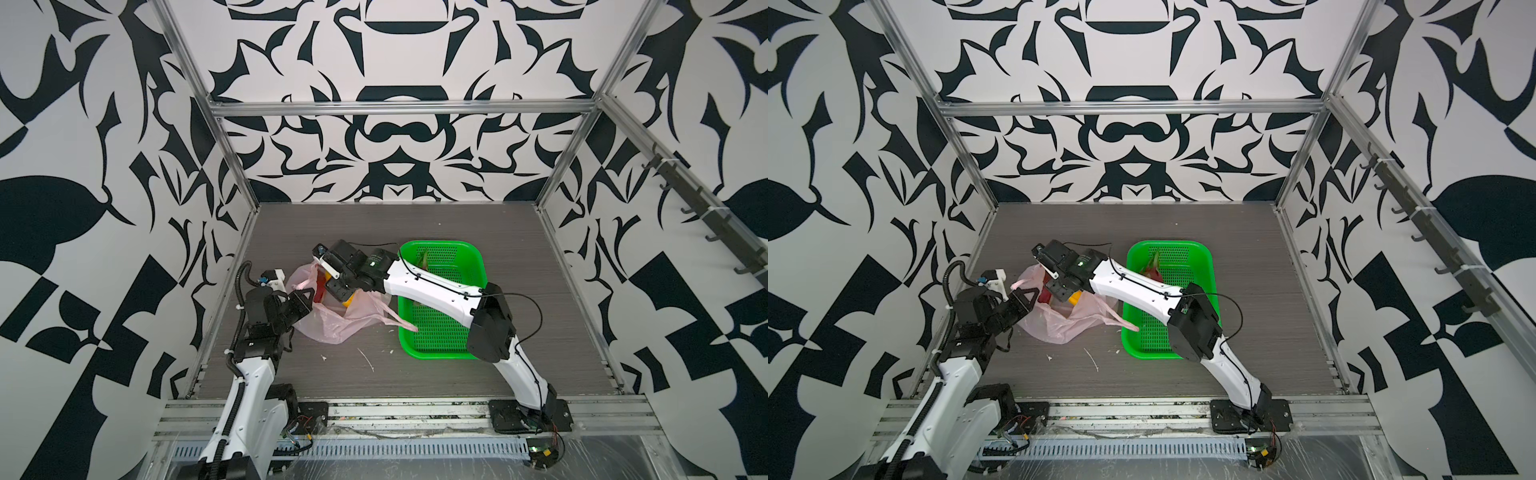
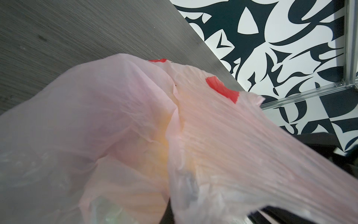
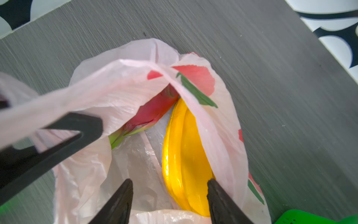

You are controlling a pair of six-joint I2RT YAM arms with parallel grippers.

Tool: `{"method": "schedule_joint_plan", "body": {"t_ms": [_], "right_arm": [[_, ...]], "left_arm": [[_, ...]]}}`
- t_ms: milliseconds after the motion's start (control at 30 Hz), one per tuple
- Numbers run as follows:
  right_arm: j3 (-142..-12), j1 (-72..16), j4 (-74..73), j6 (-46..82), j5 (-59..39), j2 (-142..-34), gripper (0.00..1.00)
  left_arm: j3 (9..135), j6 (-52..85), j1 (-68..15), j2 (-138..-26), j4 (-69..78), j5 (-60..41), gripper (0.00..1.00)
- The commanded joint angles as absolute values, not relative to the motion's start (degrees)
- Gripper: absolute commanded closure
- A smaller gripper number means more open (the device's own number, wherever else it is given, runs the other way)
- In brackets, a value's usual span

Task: Untie the knot of the plastic bag and take out the fruit
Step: 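Reach the right gripper down into the bag beside the yellow fruit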

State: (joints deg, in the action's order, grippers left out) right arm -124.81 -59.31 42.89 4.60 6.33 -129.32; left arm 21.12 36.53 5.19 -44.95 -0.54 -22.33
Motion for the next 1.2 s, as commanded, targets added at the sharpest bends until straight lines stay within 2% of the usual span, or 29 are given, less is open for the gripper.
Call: {"method": "schedule_joint_plan", "body": {"t_ms": [0, 633, 1167], "right_arm": [[-128.4, -58.3, 45.8, 6.1, 3.4, -129.2, 0.36], [-133.8, -55.7, 50.4, 5.8, 0.6, -133.1, 0.37], [-135.8, -54.9, 51.6, 4.7, -1.7, -136.0, 0.37]], "left_arm": [[23.6, 35.2, 5.3, -45.9, 1.8, -23.5, 1.00], [25.5, 35.3, 2.2, -52.3, 5.5, -23.0, 1.00], [22.0, 34.8, 1.2, -51.4, 3.7, -21.2, 1.00]]}}
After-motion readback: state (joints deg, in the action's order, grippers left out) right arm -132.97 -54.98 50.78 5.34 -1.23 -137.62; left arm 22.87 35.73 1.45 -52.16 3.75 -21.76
